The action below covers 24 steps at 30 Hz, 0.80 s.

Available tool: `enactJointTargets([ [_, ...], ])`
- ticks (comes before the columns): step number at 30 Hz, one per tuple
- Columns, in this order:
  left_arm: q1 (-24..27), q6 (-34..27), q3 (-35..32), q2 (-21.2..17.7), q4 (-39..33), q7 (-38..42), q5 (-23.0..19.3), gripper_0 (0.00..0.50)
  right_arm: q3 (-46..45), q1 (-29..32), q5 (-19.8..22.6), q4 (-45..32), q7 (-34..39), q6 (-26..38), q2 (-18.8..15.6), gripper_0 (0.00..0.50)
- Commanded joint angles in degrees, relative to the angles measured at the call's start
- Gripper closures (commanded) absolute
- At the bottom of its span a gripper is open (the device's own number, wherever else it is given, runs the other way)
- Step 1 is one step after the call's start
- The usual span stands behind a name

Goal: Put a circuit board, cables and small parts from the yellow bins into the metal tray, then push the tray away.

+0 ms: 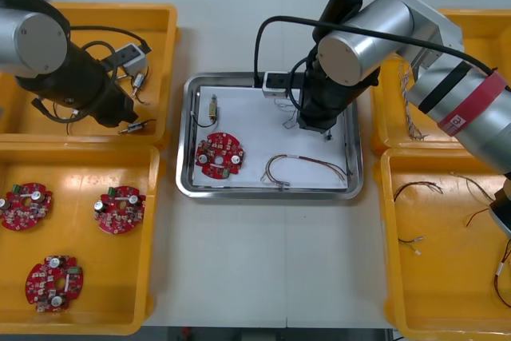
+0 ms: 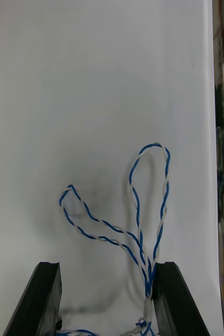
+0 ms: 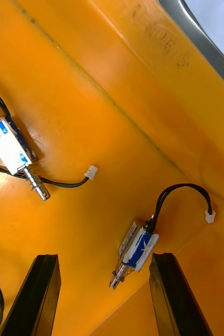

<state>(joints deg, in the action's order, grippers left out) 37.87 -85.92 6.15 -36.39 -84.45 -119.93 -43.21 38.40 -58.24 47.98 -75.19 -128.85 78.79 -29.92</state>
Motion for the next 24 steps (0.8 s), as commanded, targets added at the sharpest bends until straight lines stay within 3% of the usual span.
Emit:
enactJointTargets([
  [1,0.81,1.11,1.06,2.20,0.60,-6.01,1.03,0.004,-5.53,-3.72,0.89,-0.92,-1.05,3.47,1.09,0.000],
  [15,0.89,1.46,3.26,2.82,0.69,-5.57,1.64,0.012,-15.55,-4.42,0.45,-2.94,0.27,12.62,-0.14,0.000],
  [24,0.63,1.55,3.61,2.82,0.78,-5.84,1.64,0.012,-23.02,-4.42,-1.22,-5.93,11.08,22.20,-1.72,0.000],
])
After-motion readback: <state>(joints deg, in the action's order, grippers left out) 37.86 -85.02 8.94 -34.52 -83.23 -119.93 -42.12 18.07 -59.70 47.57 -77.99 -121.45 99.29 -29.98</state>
